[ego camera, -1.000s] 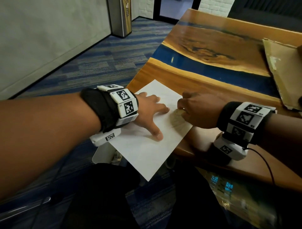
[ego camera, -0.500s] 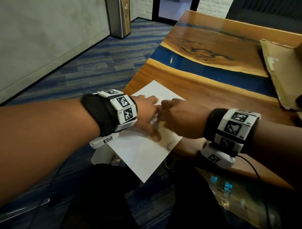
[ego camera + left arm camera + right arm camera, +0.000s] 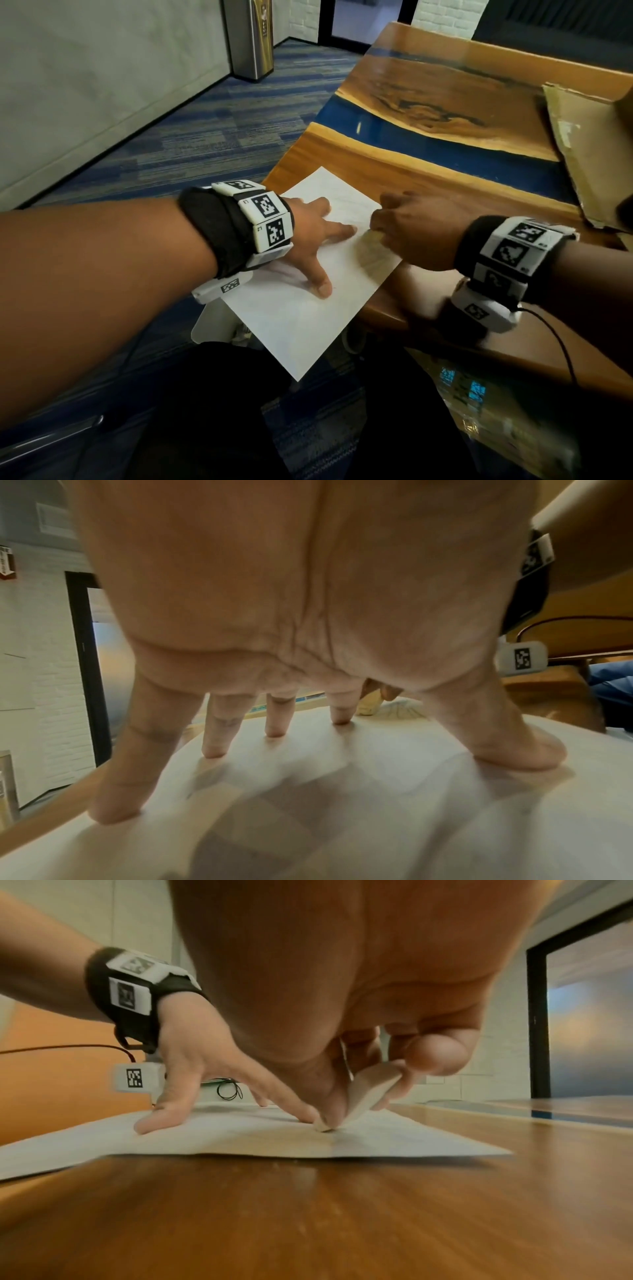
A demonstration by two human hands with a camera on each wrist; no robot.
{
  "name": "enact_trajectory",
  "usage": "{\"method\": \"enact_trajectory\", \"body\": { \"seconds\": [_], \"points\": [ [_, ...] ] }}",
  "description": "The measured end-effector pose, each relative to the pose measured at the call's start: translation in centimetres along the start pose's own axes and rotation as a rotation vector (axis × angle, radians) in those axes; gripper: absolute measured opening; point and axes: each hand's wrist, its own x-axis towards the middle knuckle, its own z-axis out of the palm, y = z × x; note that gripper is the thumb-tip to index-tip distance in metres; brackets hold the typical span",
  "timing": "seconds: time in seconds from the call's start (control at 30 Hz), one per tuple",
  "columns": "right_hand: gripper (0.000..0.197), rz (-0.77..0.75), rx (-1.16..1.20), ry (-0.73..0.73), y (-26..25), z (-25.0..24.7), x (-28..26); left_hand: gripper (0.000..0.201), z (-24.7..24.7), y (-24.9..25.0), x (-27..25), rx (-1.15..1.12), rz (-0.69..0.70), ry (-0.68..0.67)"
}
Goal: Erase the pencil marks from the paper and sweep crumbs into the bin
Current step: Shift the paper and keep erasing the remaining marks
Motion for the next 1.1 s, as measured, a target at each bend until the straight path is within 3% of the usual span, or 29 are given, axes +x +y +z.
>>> {"method": "enact_trajectory", "body": {
  "seconds": [0.07,0.17,0.2,0.3,0.33,0.47,0.5,0.63,0.67,0.8,0.93,0.97,1.07,1.1],
  "points": [
    [0.031,-0.009,0.013,0.026,-0.6,0.2,-0.3,0.123,0.0,0.0,0.1,0.000,-0.004,0.006],
    [0.025,-0.235,0.097,-0.006,-2.9,0.3,-0.7,0.122,-0.1,0.0,0.2,-0.013,-0.006,0.005],
    [0.027,-0.223,0.092,-0.015,-2.7,0.1,-0.5,0.123,-0.1,0.0,0.2,-0.012,-0.006,0.002],
    [0.030,0.052,0.027,0.006,0.0,0.0,0.3,0.126,0.0,0.0,0.2,-0.014,-0.013,0.001],
    [0.029,0.082,0.009,0.011,0.3,0.3,0.3,0.125,0.0,0.0,0.2,-0.018,-0.015,0.002],
    [0.027,-0.275,0.103,0.005,-2.7,0.3,-0.3,0.118,-0.1,0.0,0.3,-0.029,-0.002,0.007],
    [0.028,-0.282,0.096,-0.018,-2.5,0.1,-0.2,0.119,-0.1,0.0,0.3,-0.024,-0.003,0.004],
    [0.028,0.066,-0.019,-0.005,0.2,0.3,0.5,0.125,-0.1,0.1,0.2,-0.007,-0.016,0.000],
    [0.027,0.046,-0.019,0.016,-0.2,0.5,0.4,0.124,-0.1,0.1,0.2,-0.007,-0.018,-0.002],
    [0.026,-0.279,0.082,0.003,-2.4,0.3,-0.3,0.119,-0.2,0.1,0.4,-0.009,-0.012,-0.002],
    [0.029,0.014,-0.006,0.026,0.4,0.4,0.6,0.124,-0.2,0.2,0.4,0.005,-0.026,-0.013],
    [0.028,-0.015,0.001,0.051,0.2,0.6,0.4,0.125,-0.3,0.3,0.4,0.004,-0.028,-0.015],
    [0.022,-0.305,0.029,0.060,-1.3,0.8,-0.3,0.125,-0.5,0.3,0.4,-0.007,-0.024,-0.024],
    [0.023,-0.306,0.020,0.046,-1.1,0.8,-0.4,0.125,-0.6,0.4,0.4,-0.006,-0.027,-0.027]
  ]
}}
